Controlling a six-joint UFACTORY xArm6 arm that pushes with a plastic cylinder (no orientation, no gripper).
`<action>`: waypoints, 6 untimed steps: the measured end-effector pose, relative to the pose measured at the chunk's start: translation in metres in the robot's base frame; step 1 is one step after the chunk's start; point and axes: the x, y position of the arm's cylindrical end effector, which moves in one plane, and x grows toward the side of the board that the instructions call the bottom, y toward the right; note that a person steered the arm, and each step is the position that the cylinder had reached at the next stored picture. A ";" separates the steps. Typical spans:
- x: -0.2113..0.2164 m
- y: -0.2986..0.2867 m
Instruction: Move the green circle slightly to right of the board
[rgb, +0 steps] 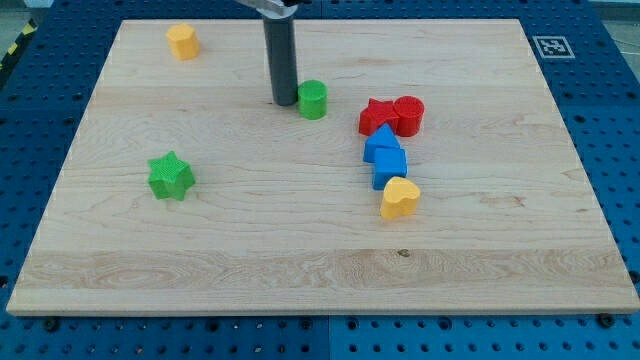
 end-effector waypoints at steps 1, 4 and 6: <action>0.023 -0.013; -0.025 0.017; 0.021 -0.016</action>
